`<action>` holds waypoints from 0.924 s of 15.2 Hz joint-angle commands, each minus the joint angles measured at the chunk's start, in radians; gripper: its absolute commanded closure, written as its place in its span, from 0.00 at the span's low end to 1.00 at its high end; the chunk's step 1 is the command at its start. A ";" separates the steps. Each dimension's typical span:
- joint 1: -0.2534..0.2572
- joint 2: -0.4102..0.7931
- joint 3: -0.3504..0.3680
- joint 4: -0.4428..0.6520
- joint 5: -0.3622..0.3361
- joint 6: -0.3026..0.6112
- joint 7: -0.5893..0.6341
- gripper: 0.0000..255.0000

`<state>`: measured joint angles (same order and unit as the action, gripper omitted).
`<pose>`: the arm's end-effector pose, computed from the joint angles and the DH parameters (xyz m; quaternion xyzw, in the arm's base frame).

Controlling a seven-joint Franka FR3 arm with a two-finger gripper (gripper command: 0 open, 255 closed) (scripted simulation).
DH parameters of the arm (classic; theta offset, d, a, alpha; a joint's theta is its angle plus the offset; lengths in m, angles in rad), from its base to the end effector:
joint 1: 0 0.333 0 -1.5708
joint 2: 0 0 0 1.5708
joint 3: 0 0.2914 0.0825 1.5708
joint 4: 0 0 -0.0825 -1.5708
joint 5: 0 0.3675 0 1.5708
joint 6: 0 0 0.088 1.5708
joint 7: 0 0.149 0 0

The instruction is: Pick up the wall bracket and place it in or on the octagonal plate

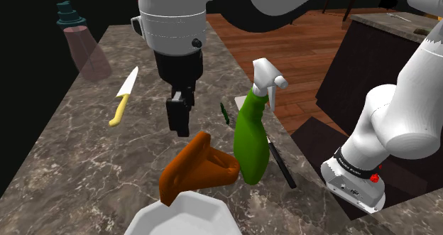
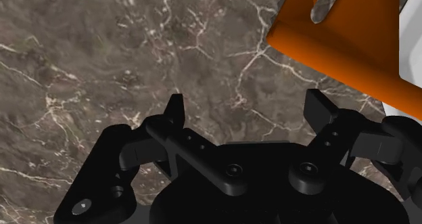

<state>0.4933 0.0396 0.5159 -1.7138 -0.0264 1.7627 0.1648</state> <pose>0.3033 0.4695 0.4900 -0.9113 -0.4117 -0.0078 0.0013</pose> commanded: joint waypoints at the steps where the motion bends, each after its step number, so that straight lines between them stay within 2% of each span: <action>1: 0.000 -0.001 0.000 -0.002 0.000 0.002 0.000 0.00; 4: 0.000 -0.001 0.000 -0.002 0.000 0.002 0.000 0.00; 5: 0.000 -0.001 0.000 -0.002 0.000 0.002 0.000 1.00; 14: 0.000 -0.001 0.000 -0.002 0.000 0.002 0.000 1.00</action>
<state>0.4932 0.0390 0.5158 -1.7157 -0.0261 1.7643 0.1646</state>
